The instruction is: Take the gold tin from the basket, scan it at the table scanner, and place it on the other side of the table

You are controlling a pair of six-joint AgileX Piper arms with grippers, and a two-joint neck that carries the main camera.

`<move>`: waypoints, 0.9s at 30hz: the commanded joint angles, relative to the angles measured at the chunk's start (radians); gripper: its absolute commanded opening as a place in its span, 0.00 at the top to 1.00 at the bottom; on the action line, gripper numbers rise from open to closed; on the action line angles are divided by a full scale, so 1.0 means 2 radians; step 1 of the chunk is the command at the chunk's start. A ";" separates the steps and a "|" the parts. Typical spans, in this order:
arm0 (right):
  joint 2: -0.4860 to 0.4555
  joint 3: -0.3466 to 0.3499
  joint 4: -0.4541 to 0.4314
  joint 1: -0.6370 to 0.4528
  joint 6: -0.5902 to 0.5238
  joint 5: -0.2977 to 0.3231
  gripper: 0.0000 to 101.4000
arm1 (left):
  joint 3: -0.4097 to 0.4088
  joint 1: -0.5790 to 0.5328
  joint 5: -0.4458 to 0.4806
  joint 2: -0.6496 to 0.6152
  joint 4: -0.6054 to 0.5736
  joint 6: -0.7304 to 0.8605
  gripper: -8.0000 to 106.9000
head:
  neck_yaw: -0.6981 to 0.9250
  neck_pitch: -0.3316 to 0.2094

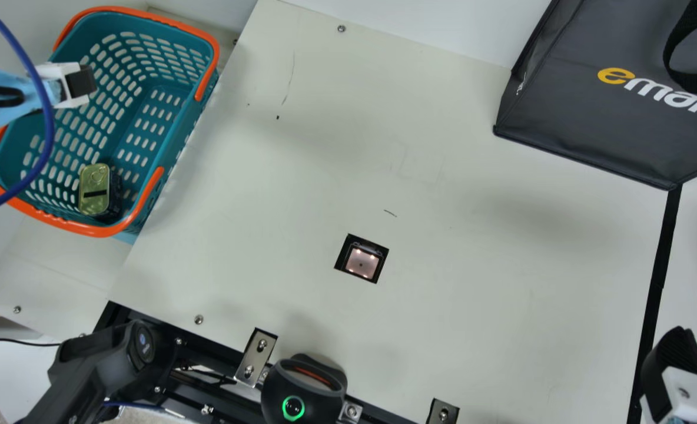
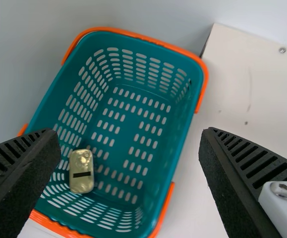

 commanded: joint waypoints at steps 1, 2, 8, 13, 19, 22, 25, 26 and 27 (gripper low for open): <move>0.000 0.000 0.000 0.000 0.000 0.000 0.06 | -0.002 0.017 0.002 0.022 -0.008 0.061 0.15 | 0.002 -0.015; 0.000 0.000 0.000 0.000 0.000 0.000 0.06 | -0.003 0.022 0.002 0.031 -0.011 0.074 0.15 | 0.002 -0.015; 0.000 0.000 0.000 0.000 0.000 0.000 0.06 | -0.021 0.032 -0.007 0.098 -0.012 0.132 0.15 | 0.002 -0.015; 0.000 0.000 0.000 0.000 0.000 0.000 0.06 | -0.032 0.022 -0.016 0.149 -0.002 0.158 0.15 | 0.002 -0.015; 0.000 0.000 0.000 0.000 0.000 0.000 0.06 | -0.043 0.002 -0.027 0.208 0.017 0.167 0.15 | 0.002 -0.015; 0.000 0.000 0.000 0.000 0.000 0.000 0.06 | -0.049 -0.008 -0.032 0.236 0.026 0.165 0.15 | 0.002 -0.015; 0.000 0.000 0.000 0.000 0.000 0.000 0.06 | -0.054 -0.017 -0.037 0.263 0.035 0.160 0.15 | 0.002 -0.015; 0.000 0.000 0.000 0.000 0.000 0.000 0.06 | -0.055 -0.019 -0.039 0.272 0.039 0.159 0.15 | 0.002 -0.015; 0.000 0.000 0.000 0.000 0.000 0.000 0.06 | -0.056 -0.022 -0.040 0.280 0.041 0.157 0.15 | 0.002 -0.015</move>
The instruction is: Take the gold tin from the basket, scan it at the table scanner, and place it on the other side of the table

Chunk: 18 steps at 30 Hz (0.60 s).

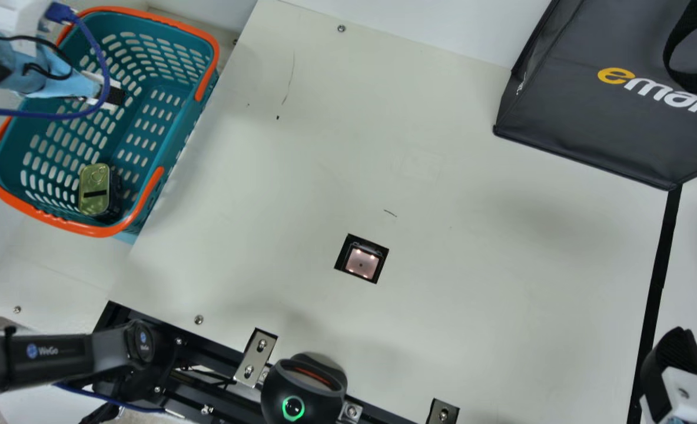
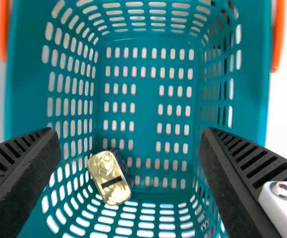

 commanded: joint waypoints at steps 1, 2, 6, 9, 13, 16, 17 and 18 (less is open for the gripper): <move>0.000 0.000 0.000 0.000 0.000 0.000 0.06 | -0.002 -0.004 -0.002 0.021 0.005 -0.003 0.15 | 0.002 -0.014; 0.000 0.000 0.000 0.000 0.000 0.000 0.06 | -0.003 -0.006 -0.004 0.029 0.008 -0.005 0.15 | 0.002 -0.014; 0.000 0.000 0.000 0.000 0.000 0.000 0.06 | -0.006 -0.013 -0.012 0.058 0.019 -0.011 0.15 | 0.002 -0.014; 0.000 0.000 0.000 0.000 0.000 0.000 0.06 | -0.007 -0.016 -0.018 0.077 0.026 -0.015 0.15 | 0.002 -0.014; 0.000 0.000 0.000 0.000 0.000 0.000 0.06 | -0.008 -0.019 -0.026 0.099 0.035 -0.019 0.15 | 0.002 -0.014; 0.000 0.000 0.000 0.000 0.000 0.000 0.06 | -0.007 -0.021 -0.032 0.112 0.041 -0.021 0.15 | 0.002 -0.014; 0.000 0.000 0.000 0.000 0.000 0.000 0.06 | -0.007 -0.021 -0.033 0.116 0.043 -0.022 0.15 | 0.002 -0.014; 0.000 0.000 0.000 0.000 0.000 0.000 0.06 | -0.006 -0.021 -0.035 0.119 0.045 -0.023 0.15 | 0.002 -0.014</move>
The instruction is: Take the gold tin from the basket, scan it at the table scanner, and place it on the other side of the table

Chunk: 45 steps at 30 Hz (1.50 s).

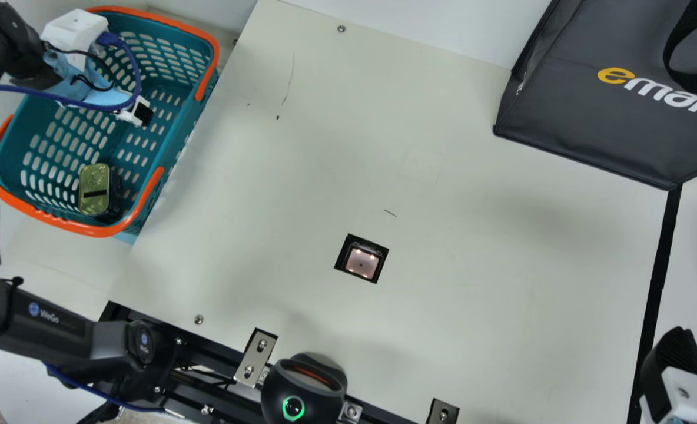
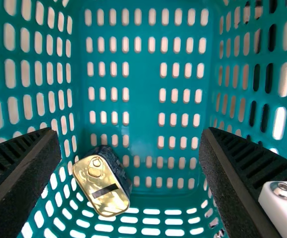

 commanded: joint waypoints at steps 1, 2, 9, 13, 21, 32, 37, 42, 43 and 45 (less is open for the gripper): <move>0.000 0.000 0.000 0.000 0.000 0.000 0.06 | 0.003 -0.001 -0.003 0.006 0.004 -0.001 0.15 | 0.002 -0.014; 0.000 0.000 0.000 0.000 0.000 0.000 0.06 | 0.004 -0.001 -0.005 0.008 0.006 -0.002 0.15 | 0.002 -0.014; 0.000 0.000 0.000 0.000 0.000 0.000 0.06 | 0.022 -0.001 -0.021 0.020 0.025 -0.003 0.15 | 0.002 -0.014; 0.000 0.000 0.000 0.000 0.000 0.000 0.06 | 0.033 0.001 -0.029 0.023 0.034 -0.006 0.15 | 0.002 -0.014; 0.000 0.000 0.000 0.000 0.000 0.000 0.06 | 0.055 0.008 -0.036 0.020 0.050 -0.024 0.15 | 0.002 -0.014; 0.000 0.000 0.000 0.000 0.000 0.000 0.06 | 0.087 0.017 -0.052 0.013 0.075 -0.086 0.15 | 0.002 -0.014; 0.000 0.000 0.000 0.000 0.000 0.000 0.06 | 0.102 0.021 -0.065 0.017 0.088 -0.120 0.15 | 0.002 -0.014; 0.000 0.000 0.000 0.000 0.000 0.000 0.06 | 0.121 0.023 -0.087 0.022 0.110 -0.157 0.15 | 0.002 -0.014; 0.000 0.000 0.000 0.000 0.000 0.000 0.06 | 0.124 0.023 -0.092 0.023 0.115 -0.165 0.15 | 0.002 -0.014; 0.000 0.000 0.000 0.000 0.000 0.000 0.06 | 0.130 0.023 -0.100 0.025 0.124 -0.179 0.15 | 0.002 -0.014</move>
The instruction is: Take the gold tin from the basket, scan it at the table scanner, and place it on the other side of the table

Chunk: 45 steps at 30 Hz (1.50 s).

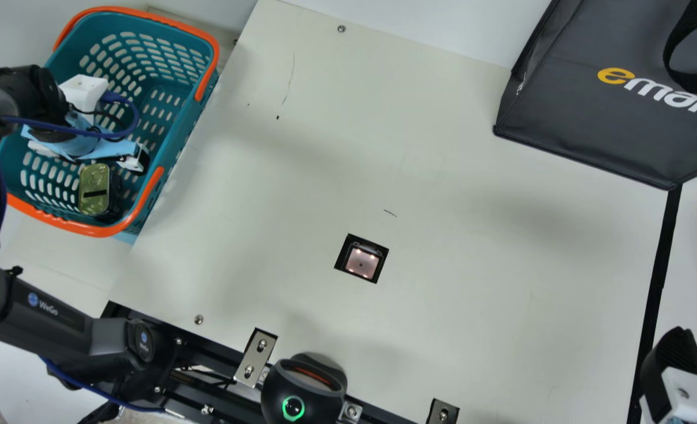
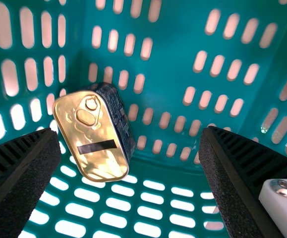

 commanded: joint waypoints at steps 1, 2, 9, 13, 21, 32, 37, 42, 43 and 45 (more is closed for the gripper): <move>0.000 0.000 0.000 0.000 0.000 0.000 0.06 | 0.007 0.001 -0.008 0.002 0.010 -0.019 0.15 | 0.002 -0.015; 0.000 0.000 0.000 0.000 0.000 0.000 0.06 | 0.009 0.001 -0.012 0.003 0.014 -0.026 0.15 | 0.002 -0.015; 0.000 0.000 0.000 0.000 0.000 0.000 0.06 | 0.023 0.001 -0.031 0.011 0.041 -0.071 0.15 | 0.002 -0.015; 0.000 0.000 0.000 0.000 0.000 0.000 0.06 | 0.028 0.000 -0.038 0.016 0.054 -0.095 0.15 | 0.002 -0.015; 0.000 0.000 0.000 0.000 0.000 0.000 0.06 | 0.040 0.000 -0.052 0.026 0.081 -0.137 0.15 | 0.002 -0.015; 0.000 0.000 0.000 0.000 0.000 0.000 0.06 | 0.053 0.005 -0.074 0.039 0.106 -0.170 0.15 | 0.002 -0.015; 0.000 0.000 0.000 0.000 0.000 0.000 0.06 | 0.058 0.006 -0.084 0.044 0.118 -0.184 0.15 | 0.002 -0.015; 0.000 0.000 0.000 0.000 0.000 0.000 0.06 | 0.062 0.006 -0.093 0.050 0.126 -0.193 0.15 | 0.002 -0.015; 0.000 0.000 0.000 0.000 0.000 0.000 0.06 | 0.062 0.006 -0.094 0.051 0.127 -0.195 0.15 | 0.002 -0.015; 0.000 0.000 0.000 0.000 0.000 0.000 0.06 | 0.063 0.006 -0.097 0.054 0.129 -0.198 0.15 | 0.002 -0.015</move>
